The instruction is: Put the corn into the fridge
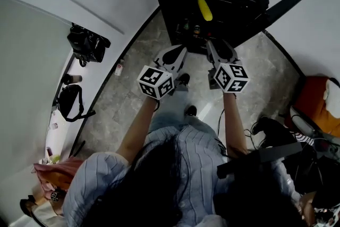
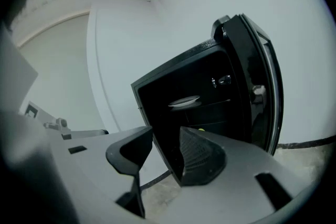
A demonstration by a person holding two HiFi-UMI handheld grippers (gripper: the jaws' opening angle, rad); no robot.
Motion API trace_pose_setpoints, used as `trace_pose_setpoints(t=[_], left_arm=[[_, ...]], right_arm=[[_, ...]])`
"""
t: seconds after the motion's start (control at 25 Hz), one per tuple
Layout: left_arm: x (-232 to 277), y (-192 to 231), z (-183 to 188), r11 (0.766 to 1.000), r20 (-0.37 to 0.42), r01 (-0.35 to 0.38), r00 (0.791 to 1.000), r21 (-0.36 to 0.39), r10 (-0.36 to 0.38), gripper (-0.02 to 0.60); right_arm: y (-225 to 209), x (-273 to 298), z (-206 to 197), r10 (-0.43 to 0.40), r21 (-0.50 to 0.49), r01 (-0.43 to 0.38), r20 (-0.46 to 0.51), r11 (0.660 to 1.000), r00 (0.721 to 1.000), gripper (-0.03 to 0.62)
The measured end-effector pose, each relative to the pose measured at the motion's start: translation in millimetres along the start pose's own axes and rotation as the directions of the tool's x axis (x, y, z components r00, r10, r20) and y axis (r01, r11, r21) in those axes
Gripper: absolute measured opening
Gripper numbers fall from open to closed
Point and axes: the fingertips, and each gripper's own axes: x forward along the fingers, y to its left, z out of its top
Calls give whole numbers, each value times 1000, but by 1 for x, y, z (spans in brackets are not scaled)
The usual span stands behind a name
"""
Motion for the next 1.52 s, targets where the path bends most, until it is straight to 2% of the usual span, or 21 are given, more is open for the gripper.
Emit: trace_pose_setpoints(t=[0.4, 1.04, 1.36, 1.52], left_arm=[[-34, -48, -8, 1000, 11, -6, 1000, 25, 5, 8], [-79, -131, -38, 1000, 29, -11, 1000, 15, 11, 8], [-102, -146, -33, 998, 21, -19, 1000, 64, 18, 8], [-110, -140, -32, 998, 21, -34, 999, 48, 33, 8]], right_arm=[[51, -70, 10, 91, 10, -92, 41, 996, 995, 146], [79, -163, -12, 143, 27, -144, 45, 989, 989, 117], [93, -177, -21, 139, 22, -140, 57, 990, 989, 91], [100, -180, -27, 136, 36, -138, 49, 990, 990, 85]])
